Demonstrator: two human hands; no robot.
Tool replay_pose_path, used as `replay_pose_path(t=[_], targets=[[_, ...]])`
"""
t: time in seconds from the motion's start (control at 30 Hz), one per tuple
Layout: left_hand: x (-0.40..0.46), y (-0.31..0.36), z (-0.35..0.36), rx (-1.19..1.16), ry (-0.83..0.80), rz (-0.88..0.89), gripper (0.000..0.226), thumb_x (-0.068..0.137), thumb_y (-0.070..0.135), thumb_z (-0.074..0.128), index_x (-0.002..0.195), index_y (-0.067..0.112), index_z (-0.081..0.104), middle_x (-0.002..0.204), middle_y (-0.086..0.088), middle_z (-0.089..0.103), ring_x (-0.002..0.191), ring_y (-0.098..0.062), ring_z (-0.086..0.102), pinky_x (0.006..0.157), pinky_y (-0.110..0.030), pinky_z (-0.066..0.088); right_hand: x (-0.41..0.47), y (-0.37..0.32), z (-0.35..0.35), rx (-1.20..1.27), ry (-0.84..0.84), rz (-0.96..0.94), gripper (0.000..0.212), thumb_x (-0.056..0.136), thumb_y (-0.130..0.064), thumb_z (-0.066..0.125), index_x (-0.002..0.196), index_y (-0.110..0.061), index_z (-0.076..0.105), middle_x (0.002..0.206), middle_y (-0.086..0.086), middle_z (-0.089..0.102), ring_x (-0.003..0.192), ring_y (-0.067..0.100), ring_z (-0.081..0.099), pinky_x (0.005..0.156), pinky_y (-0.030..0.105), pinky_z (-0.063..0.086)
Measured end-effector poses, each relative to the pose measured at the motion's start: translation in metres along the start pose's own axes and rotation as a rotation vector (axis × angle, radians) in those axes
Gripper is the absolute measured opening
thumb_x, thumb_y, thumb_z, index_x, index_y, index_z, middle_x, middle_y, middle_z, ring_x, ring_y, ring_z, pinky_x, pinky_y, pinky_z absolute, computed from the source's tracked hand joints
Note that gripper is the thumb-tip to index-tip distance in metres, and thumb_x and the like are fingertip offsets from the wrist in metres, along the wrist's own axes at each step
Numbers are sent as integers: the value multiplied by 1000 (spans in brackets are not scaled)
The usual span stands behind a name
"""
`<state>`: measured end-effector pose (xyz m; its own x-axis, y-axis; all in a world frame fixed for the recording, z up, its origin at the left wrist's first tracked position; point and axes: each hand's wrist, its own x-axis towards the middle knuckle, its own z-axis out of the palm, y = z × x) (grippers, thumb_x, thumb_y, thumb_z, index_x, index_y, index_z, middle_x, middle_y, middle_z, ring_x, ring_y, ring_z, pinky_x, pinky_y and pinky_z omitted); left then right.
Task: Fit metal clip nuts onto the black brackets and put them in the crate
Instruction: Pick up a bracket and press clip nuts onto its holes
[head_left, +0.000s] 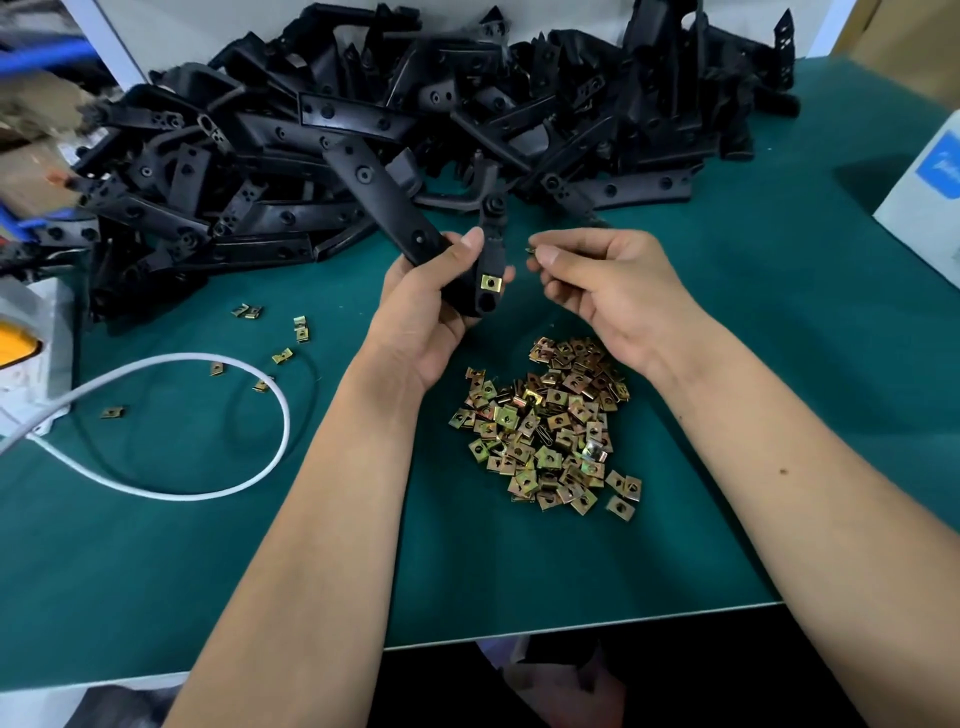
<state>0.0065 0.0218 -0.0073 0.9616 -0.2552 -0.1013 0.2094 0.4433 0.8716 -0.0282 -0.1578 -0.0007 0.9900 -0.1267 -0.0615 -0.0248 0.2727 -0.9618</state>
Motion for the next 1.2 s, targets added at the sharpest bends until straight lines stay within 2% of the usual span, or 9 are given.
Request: replay_pose_path(t=[0.17,0.3,0.5,0.6,0.7,0.77,0.93,1.1,1.2], targets=[[-1,-4,5,68,-7,11,11,93,14,72,96,15,62,89,-6,76,79,-16,73,58,-26,55,-3,2,7,14,93,5,16,99,-13,68,86,-7,74,74,6,73,63,10,61,59,19,52],[-3,-10,12,-5,-25,-49,9,92,15,73,94,15,65,90,-5,76,79,-15,73,62,-27,57,-5,1,10,193,96,28,15,98,-14,69,86,-8,75,76,5,72,63,10,58,53,19,46],[-4,-17,21,-80,-94,-71,18,96,15,69,110,7,62,101,-11,75,91,-22,73,74,-33,60,-6,4,14,180,149,25,19,95,-16,73,76,-14,77,72,-1,67,64,9,52,49,19,41],[-5,-17,22,-104,-126,-74,9,97,14,67,101,7,65,95,-11,77,86,-21,75,71,-32,60,-6,5,17,214,142,28,20,96,-16,73,76,-12,76,72,0,66,63,9,52,48,19,41],[-4,-18,22,-142,-108,-64,21,98,15,67,116,6,60,99,-10,77,89,-20,75,72,-31,60,-7,5,17,299,158,50,19,95,-15,72,77,-12,75,70,1,66,61,8,53,47,19,42],[-4,-18,22,-144,-98,-59,21,98,15,67,116,7,59,100,-9,77,90,-19,75,73,-32,60,-7,5,17,327,161,53,19,96,-15,72,77,-12,75,69,1,66,60,8,53,47,18,42],[-6,-19,23,-118,-116,-52,8,99,16,65,98,8,65,93,-8,77,84,-19,76,70,-31,60,-8,6,20,314,181,40,23,96,-14,72,74,-12,74,67,0,65,59,7,53,47,18,41],[-6,-21,26,-118,-92,-44,27,99,19,67,121,5,59,99,-11,75,90,-21,74,75,-32,59,-7,8,20,241,205,-11,23,96,-15,73,73,-14,74,65,-1,64,57,6,52,47,18,41],[-5,-20,25,-134,-62,-53,31,97,21,70,121,5,59,99,-11,75,89,-21,74,75,-32,59,-7,9,21,142,186,-60,20,95,-15,74,75,-15,78,65,-2,63,58,6,52,49,19,40]])
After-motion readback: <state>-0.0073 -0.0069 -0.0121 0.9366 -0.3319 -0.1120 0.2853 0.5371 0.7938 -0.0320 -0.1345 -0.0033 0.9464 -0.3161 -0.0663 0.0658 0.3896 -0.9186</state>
